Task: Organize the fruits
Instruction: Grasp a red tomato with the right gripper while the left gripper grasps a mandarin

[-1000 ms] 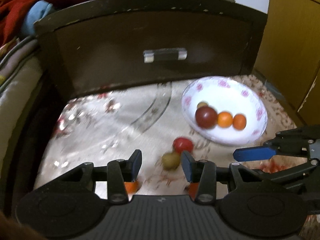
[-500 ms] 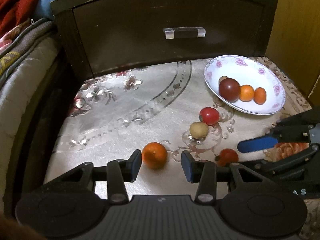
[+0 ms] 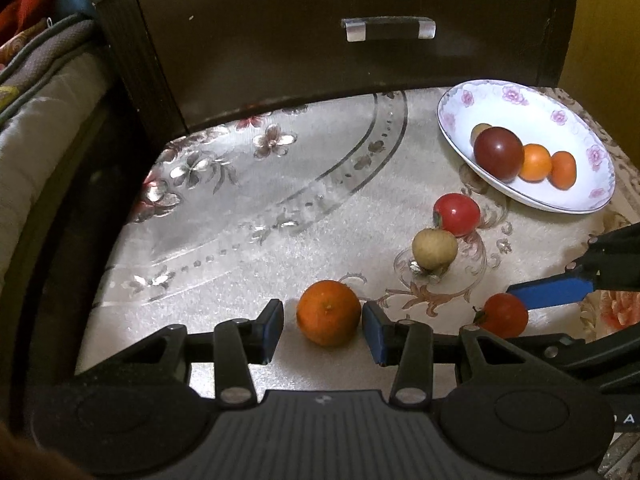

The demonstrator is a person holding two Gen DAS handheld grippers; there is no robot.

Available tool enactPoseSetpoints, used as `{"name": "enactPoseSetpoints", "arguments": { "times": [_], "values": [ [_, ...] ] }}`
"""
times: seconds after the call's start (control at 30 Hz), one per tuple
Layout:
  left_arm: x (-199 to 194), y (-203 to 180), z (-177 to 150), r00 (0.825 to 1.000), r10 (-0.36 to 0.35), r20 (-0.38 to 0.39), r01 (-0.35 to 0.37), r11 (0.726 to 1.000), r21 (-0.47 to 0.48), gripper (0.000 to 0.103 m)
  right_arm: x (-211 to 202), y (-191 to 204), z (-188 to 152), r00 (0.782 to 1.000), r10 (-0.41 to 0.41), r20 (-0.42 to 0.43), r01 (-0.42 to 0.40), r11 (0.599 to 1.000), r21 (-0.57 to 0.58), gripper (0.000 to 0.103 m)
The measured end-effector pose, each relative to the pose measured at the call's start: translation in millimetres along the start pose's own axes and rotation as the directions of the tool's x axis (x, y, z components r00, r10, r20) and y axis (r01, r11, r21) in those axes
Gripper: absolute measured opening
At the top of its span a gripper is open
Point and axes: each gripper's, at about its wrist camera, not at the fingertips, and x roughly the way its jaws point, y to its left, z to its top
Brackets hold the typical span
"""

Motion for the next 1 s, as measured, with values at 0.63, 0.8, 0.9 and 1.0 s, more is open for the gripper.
{"name": "enactPoseSetpoints", "arguments": {
  "times": [0.63,0.8,0.9,1.0],
  "values": [
    [-19.5,-32.9,-3.2,0.991,-0.132,-0.035,0.135,0.987,0.086,0.042,-19.3,-10.8,-7.7,0.999,-0.045,-0.007,0.045,0.999,0.007,0.022],
    [-20.5,-46.0,-7.9,0.985,-0.166,-0.054,0.172,0.977,0.126,0.042,-31.0,-16.6,-14.9,0.997,-0.078,-0.013,0.078,0.997,0.000,0.022],
    [-16.8,-49.1,-9.4,0.983,-0.172,-0.066,0.179,0.974,0.136,0.042,-30.3,-18.8,-20.9,0.996,-0.080,-0.029,0.080,0.997,-0.007,0.022],
    [-15.8,-50.4,-9.6,0.983,-0.170,-0.065,0.178,0.973,0.147,0.042,-28.0,-19.1,-25.3,0.996,-0.080,-0.032,0.079,0.997,-0.017,0.022]
  ]
}}
